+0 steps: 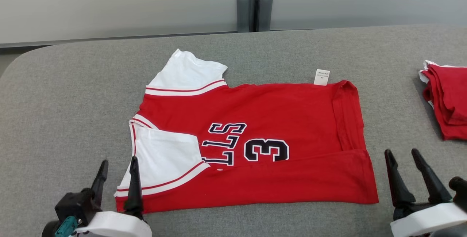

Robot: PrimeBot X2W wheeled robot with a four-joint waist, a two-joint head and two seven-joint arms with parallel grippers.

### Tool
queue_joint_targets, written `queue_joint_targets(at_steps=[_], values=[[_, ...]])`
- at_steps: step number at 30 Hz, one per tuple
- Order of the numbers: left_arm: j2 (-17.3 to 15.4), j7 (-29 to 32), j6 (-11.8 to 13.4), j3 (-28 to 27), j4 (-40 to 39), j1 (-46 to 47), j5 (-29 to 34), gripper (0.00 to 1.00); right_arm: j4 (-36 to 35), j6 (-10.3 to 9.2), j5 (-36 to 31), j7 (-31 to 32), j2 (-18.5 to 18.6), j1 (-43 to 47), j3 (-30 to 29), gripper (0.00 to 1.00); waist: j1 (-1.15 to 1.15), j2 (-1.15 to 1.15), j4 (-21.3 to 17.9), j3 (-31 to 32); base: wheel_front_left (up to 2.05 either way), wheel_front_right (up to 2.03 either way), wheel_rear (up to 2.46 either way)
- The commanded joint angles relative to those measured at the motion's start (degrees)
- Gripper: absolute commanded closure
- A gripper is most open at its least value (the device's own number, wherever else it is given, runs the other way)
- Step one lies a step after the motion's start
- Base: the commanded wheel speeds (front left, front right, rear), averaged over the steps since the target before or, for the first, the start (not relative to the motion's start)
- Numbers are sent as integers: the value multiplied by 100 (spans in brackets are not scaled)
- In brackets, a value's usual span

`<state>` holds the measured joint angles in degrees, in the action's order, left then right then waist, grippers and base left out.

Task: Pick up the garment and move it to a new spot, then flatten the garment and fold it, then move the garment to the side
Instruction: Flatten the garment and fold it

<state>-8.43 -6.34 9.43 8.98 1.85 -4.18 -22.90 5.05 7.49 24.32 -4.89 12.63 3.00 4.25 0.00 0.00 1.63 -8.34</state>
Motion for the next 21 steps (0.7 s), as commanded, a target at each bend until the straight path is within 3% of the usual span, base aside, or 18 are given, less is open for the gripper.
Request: queue_joint_targets(at_steps=[1, 6, 10, 21], values=[[-61, -48, 35, -1, -44, 88, 72, 0, -68, 0, -67, -33, 18, -65, -27, 0, 0, 0, -10, 21, 0, 0, 0], [-139, -416, 128, 36, -275, 515, 426, 0, -670, 0, -449, 92, -93, -119, -255, 0, 0, 0, -28, 110, 0, 0, 0], [-208, -371, 180, 114, -224, 718, 605, 0, -1006, 0, -611, 286, -200, -15, -359, 0, 0, 0, -34, 153, 0, 0, 0], [-204, -307, 206, 203, 10, 757, 574, 0, -1180, 0, -707, 482, -357, 138, -338, 0, 0, 0, 1, 100, 0, 0, 0]])
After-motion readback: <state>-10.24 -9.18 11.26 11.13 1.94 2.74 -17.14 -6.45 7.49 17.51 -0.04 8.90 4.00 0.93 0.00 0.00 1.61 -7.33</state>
